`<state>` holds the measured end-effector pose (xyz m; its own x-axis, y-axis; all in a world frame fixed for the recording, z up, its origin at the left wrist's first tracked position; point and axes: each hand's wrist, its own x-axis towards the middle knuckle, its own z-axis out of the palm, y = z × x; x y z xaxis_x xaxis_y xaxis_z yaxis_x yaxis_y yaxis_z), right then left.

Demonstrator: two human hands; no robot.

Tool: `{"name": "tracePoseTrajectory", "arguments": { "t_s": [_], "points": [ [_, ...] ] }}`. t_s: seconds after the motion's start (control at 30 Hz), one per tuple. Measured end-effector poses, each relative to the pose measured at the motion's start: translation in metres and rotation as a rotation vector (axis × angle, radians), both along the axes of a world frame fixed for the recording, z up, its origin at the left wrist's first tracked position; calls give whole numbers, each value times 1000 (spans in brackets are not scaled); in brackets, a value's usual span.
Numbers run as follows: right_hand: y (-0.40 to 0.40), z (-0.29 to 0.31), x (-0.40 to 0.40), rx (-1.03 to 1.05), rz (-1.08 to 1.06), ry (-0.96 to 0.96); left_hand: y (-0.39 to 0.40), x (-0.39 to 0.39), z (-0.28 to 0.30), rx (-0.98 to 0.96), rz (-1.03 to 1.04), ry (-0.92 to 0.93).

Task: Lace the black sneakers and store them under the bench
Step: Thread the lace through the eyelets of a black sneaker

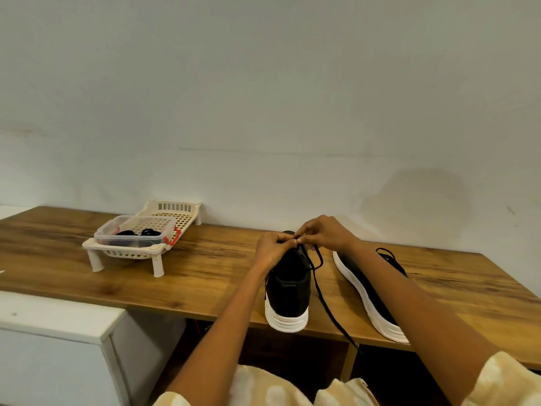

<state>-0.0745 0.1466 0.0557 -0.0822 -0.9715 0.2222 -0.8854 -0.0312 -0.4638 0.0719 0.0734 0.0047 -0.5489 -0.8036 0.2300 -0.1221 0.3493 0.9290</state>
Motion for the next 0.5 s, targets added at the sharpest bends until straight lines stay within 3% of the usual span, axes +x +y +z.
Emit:
{"name": "tracePoseTrajectory", "arguments": {
  "t_s": [0.33,0.43,0.5],
  "points": [
    [-1,14,7,3,51,801,1,-1,7,-69,-12,-128],
    [-6,6,10,-32,4,758,-1,1,5,-25,5,-71],
    [-6,-2,8,-93,-61,505,0,1,4,-3,2,-27]
  ]
}}
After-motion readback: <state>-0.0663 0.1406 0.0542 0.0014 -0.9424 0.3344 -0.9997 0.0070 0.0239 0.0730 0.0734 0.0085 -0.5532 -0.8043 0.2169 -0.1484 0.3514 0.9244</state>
